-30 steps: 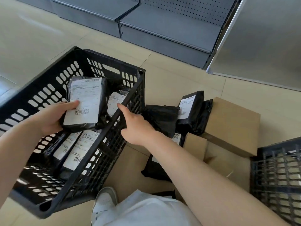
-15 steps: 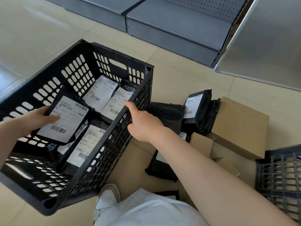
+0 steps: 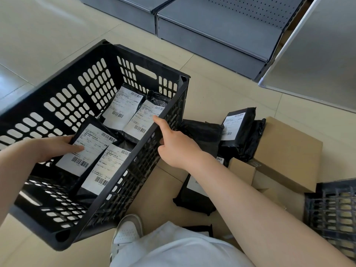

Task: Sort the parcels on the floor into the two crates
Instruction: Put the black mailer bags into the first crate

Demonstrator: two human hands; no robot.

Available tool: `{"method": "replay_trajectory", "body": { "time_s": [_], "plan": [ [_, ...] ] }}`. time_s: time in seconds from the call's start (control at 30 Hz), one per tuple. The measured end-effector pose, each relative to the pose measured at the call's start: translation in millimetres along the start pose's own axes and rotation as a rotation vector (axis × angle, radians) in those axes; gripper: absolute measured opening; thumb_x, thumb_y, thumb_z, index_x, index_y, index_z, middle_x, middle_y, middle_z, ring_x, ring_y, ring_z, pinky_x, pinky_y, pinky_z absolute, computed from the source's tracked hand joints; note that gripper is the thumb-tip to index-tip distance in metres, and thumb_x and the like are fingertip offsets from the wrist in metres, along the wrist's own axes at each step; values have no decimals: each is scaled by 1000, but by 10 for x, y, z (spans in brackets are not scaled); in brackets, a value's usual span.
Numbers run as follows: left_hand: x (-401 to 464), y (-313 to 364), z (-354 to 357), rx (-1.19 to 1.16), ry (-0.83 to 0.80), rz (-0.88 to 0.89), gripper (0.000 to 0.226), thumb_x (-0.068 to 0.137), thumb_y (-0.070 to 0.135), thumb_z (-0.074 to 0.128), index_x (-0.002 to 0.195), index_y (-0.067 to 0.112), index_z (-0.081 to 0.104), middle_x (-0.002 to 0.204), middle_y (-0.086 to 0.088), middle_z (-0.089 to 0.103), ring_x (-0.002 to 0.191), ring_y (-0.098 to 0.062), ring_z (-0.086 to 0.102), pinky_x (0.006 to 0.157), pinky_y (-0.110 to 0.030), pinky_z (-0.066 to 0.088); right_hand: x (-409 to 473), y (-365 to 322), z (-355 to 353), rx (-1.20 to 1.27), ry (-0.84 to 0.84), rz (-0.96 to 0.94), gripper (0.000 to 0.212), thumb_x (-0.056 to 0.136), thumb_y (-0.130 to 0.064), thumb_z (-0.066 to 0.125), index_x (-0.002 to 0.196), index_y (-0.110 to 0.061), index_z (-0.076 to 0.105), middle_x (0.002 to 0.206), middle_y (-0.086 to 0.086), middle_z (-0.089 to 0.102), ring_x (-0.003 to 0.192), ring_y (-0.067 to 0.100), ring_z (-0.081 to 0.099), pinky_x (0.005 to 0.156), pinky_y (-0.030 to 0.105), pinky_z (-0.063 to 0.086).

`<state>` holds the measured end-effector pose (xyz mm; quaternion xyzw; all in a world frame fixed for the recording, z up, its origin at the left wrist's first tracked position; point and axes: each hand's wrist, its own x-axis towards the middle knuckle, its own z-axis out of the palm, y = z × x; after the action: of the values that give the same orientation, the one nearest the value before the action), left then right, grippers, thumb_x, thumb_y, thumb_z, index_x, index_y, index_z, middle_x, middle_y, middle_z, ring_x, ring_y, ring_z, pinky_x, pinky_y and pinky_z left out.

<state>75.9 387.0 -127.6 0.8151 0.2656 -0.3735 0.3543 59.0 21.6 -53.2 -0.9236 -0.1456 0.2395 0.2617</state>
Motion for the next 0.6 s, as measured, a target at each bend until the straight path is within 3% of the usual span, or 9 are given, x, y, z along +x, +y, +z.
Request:
{"method": "replay_trajectory", "body": {
  "time_s": [0.13,0.33,0.43,0.5,0.6],
  "plan": [
    [173,-195,-19,239,23,-36,35,94,19,66,128,17,59,106,-8,74,100,-28,69,101,-49,49,-5,-5,-5,-3,-1,6,84,93,-8,43,156,-41,-2,75,5,58,61,26,56,52,39,41],
    [218,-378,232,70,82,-7,34,97,15,60,130,21,52,111,-12,69,97,-33,68,96,-51,51,-11,-14,16,-3,4,9,85,93,-8,43,155,-43,-3,89,10,67,69,30,63,60,45,52],
    [206,-311,315,66,247,21,39,94,15,65,130,18,51,108,-12,63,93,-32,63,90,-44,50,-13,-4,26,-17,7,10,85,93,-9,43,154,-43,-4,94,11,68,72,30,64,64,48,54],
    [238,-258,384,130,364,0,49,92,18,67,136,9,48,114,-19,61,102,-37,59,88,-41,46,-20,-5,32,-18,8,10,85,93,-9,44,154,-44,-5,101,11,69,75,31,66,69,51,57],
    [324,-248,471,154,416,-58,48,95,21,61,139,6,46,123,-23,59,111,-40,56,90,-43,45,-13,-4,31,-18,6,11,86,94,-10,44,154,-44,-6,104,10,69,78,30,66,72,52,58]
  ]
}}
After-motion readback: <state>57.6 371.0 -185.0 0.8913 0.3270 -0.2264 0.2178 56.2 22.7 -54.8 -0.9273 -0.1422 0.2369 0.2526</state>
